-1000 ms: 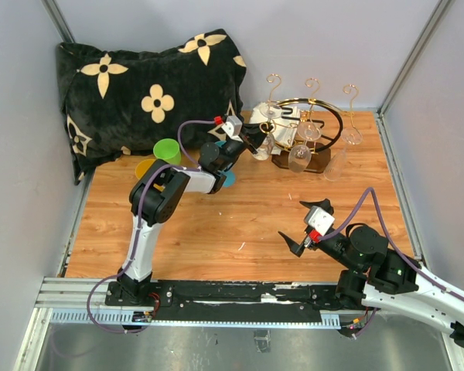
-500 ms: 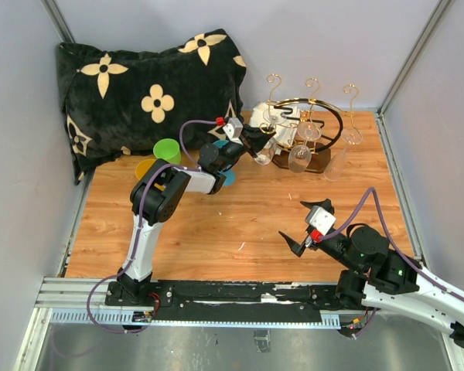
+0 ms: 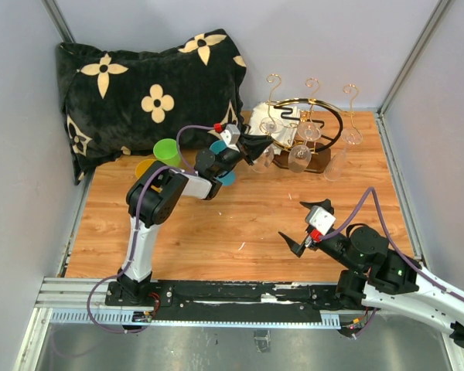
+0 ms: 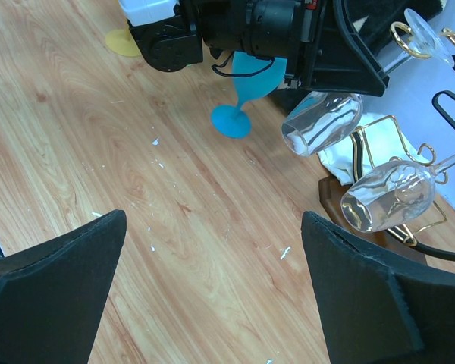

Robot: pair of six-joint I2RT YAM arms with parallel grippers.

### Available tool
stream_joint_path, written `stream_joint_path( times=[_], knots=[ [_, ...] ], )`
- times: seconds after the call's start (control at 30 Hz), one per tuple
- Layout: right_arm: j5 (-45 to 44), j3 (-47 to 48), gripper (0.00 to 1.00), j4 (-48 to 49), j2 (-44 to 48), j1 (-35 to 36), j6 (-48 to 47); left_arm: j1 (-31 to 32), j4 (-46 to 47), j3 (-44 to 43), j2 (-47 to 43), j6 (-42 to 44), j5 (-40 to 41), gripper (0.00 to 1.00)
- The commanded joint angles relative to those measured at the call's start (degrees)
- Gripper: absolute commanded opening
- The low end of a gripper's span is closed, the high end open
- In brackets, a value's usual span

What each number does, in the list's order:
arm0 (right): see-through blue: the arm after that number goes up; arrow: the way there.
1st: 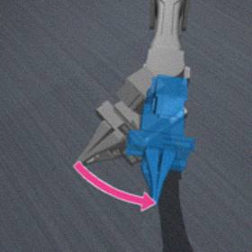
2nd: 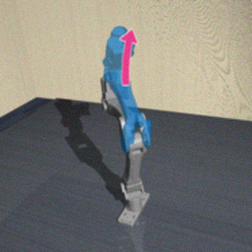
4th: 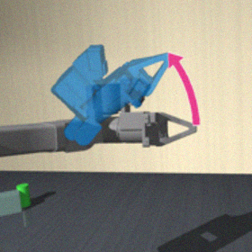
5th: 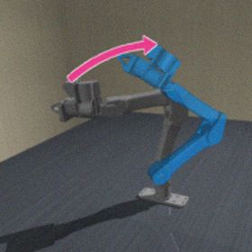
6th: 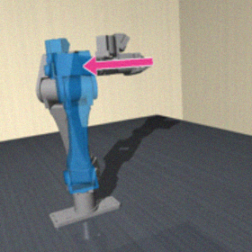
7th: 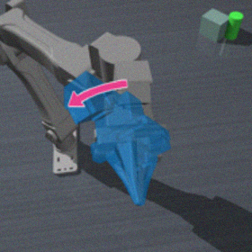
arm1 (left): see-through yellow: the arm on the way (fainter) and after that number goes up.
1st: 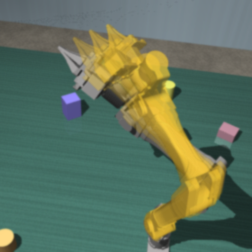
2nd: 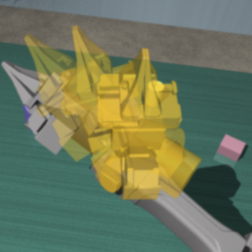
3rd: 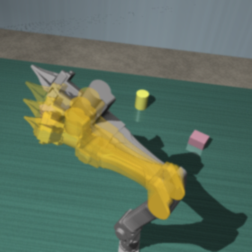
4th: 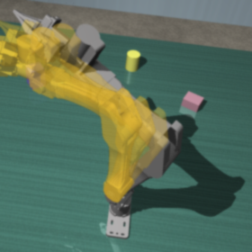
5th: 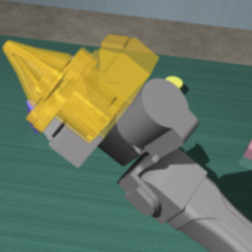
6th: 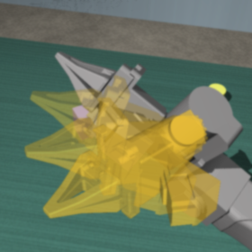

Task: Place the wine glass upside down on the wine glass rack
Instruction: Turn the wine glass upside down at the wine rack.

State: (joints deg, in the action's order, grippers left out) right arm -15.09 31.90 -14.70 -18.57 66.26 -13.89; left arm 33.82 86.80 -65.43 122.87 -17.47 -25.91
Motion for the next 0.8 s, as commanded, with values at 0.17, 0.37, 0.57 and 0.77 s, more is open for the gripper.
stream_joint_path(
  times=[0.17, 0.37, 0.57, 0.77],
  knots=[
    [-0.24, -0.88, 0.98, 0.64, 0.70, -0.43, 0.71, -0.07, 7.55, 3.23, -5.36, 0.16, -1.07, 0.00],
    [-0.20, -1.03, 0.98, 0.64, 0.61, -0.43, 0.72, -0.05, 8.43, 4.28, -6.31, 0.33, 0.07, 0.00],
    [-0.12, -1.18, 0.98, 0.65, 0.35, -0.44, 0.76, -0.16, 9.14, 4.81, -6.90, 0.58, 1.99, 0.01],
    [-0.11, -1.40, 0.98, 0.64, 0.05, -0.43, 0.70, -0.54, 10.78, 4.96, -6.52, 0.02, 4.44, 0.00]
  ],
)
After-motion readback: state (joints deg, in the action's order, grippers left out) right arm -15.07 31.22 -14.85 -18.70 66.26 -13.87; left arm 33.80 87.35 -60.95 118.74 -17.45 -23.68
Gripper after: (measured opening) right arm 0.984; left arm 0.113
